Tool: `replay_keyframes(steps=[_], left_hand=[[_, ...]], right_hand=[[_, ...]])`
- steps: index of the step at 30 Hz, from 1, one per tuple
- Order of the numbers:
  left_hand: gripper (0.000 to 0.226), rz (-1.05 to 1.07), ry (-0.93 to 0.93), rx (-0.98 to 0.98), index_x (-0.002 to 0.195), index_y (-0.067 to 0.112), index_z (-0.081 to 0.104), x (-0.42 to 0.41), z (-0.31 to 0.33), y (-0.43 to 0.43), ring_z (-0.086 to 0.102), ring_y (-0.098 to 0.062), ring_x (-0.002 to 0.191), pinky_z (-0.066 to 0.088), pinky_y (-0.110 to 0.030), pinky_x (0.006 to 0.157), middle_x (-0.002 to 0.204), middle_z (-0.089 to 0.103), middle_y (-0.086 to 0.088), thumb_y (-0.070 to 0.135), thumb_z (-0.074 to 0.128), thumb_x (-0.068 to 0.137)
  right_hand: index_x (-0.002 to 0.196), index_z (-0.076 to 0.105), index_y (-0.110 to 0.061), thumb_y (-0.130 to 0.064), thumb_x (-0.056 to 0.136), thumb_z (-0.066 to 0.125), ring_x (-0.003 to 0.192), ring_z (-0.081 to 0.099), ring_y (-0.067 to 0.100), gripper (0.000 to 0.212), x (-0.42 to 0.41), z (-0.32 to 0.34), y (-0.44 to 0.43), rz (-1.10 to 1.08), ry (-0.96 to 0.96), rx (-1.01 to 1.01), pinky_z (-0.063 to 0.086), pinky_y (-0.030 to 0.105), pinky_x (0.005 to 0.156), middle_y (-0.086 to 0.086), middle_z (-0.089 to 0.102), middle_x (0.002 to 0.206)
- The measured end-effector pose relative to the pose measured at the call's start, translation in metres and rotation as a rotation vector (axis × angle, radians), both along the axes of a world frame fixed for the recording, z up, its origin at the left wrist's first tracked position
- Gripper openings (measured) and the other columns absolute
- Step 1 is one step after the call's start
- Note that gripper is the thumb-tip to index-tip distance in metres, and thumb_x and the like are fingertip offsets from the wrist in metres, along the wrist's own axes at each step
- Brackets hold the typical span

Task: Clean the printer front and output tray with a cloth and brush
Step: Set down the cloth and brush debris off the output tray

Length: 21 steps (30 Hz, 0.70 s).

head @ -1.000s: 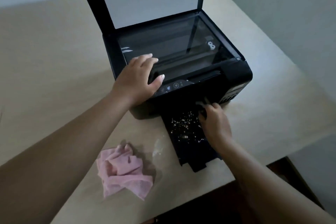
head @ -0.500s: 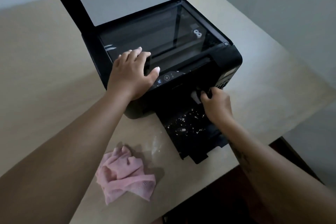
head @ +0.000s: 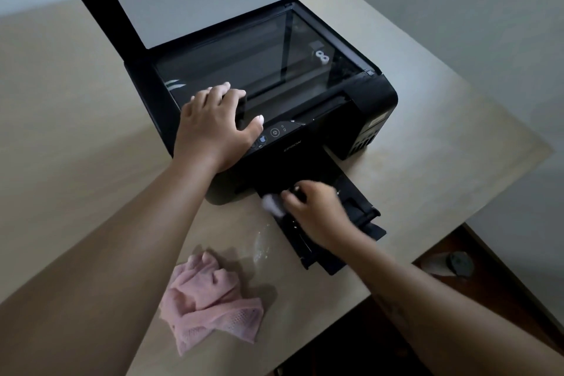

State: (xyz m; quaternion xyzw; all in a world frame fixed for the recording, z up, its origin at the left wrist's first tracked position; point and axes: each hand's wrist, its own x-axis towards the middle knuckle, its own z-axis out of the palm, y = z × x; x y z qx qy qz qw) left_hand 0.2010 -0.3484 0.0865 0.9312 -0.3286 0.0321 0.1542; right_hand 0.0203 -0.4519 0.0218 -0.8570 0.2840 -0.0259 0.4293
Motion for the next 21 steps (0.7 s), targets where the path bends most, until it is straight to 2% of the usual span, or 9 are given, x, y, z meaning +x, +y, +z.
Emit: replay_keyframes(steps=[3,5,7,9,10,12,15,18,21], left_hand=[[0.061,0.004,0.002,-0.001,0.138,0.029,0.044,0.0,0.0,-0.001,0.026,-0.023,0.141,0.02,-0.044,0.113,0.154,0.035,0.0,0.063,0.044,0.087],[0.061,0.007,0.003,-0.003,0.137,0.029,0.044,0.0,-0.001,-0.001,0.026,-0.023,0.14,0.02,-0.044,0.112,0.154,0.035,0.0,0.063,0.044,0.087],[0.06,0.004,0.001,-0.008,0.137,0.029,0.044,0.0,-0.002,-0.001,0.026,-0.023,0.14,0.02,-0.044,0.112,0.153,0.036,0.0,0.063,0.044,0.087],[0.061,0.0,-0.003,-0.009,0.136,0.029,0.044,0.0,-0.003,-0.001,0.027,-0.023,0.14,0.021,-0.045,0.112,0.153,0.036,0.0,0.064,0.044,0.086],[0.061,-0.001,-0.004,-0.009,0.136,0.029,0.044,0.001,-0.003,-0.001,0.027,-0.023,0.14,0.021,-0.045,0.112,0.153,0.036,0.0,0.064,0.044,0.086],[0.061,0.001,-0.004,-0.008,0.136,0.029,0.044,0.001,-0.002,-0.001,0.027,-0.023,0.14,0.021,-0.045,0.112,0.153,0.036,0.0,0.064,0.044,0.086],[0.061,0.0,-0.002,-0.01,0.135,0.029,0.045,0.002,-0.002,-0.001,0.027,-0.023,0.139,0.021,-0.045,0.112,0.152,0.036,0.0,0.064,0.044,0.086],[0.06,-0.002,0.001,-0.014,0.135,0.029,0.045,0.001,-0.002,-0.002,0.027,-0.023,0.139,0.021,-0.045,0.112,0.152,0.036,0.0,0.063,0.044,0.086],[0.06,0.003,0.002,-0.012,0.136,0.029,0.045,0.001,-0.002,-0.002,0.027,-0.023,0.139,0.021,-0.045,0.113,0.152,0.036,0.0,0.063,0.045,0.086]], right_hand=[[0.065,0.046,-0.014,-0.027,0.092,0.06,0.052,0.041,0.014,0.033,-0.003,0.005,-0.054,-0.245,0.016,-0.086,0.025,0.029,0.046,-0.002,0.045,0.056],[0.069,0.049,-0.013,-0.025,0.094,0.057,0.06,0.05,0.023,0.029,-0.009,0.009,-0.075,-0.274,0.007,-0.235,0.029,0.028,0.047,0.002,0.05,0.064],[0.092,0.063,-0.007,-0.022,0.096,0.054,0.082,0.06,0.035,0.018,-0.013,0.011,-0.071,-0.132,0.065,-0.381,0.04,0.033,0.059,0.012,0.063,0.087],[0.119,0.063,-0.007,-0.022,0.097,0.051,0.101,0.063,0.034,0.029,-0.017,0.009,-0.045,0.106,0.102,-0.473,0.05,0.037,0.078,0.015,0.066,0.112],[0.118,0.064,-0.007,-0.023,0.097,0.051,0.098,0.064,0.033,0.029,-0.02,0.008,-0.027,0.205,0.067,-0.475,0.052,0.038,0.078,0.015,0.067,0.111],[0.093,0.067,-0.006,-0.028,0.095,0.054,0.077,0.064,0.031,0.025,-0.026,0.01,0.007,0.3,-0.033,-0.322,0.052,0.04,0.065,0.012,0.067,0.09],[0.072,0.057,-0.01,-0.033,0.092,0.059,0.052,0.049,0.015,0.03,-0.021,0.008,0.005,0.12,0.001,0.012,0.039,0.032,0.047,0.004,0.056,0.063],[0.069,0.049,-0.015,-0.027,0.094,0.059,0.057,0.047,0.021,0.029,-0.019,0.01,-0.048,-0.254,0.02,-0.079,0.028,0.03,0.047,0.0,0.047,0.057],[0.079,0.053,-0.011,-0.023,0.095,0.055,0.075,0.058,0.032,0.02,-0.024,0.017,-0.072,-0.224,0.084,-0.341,0.037,0.033,0.056,0.008,0.058,0.077]])
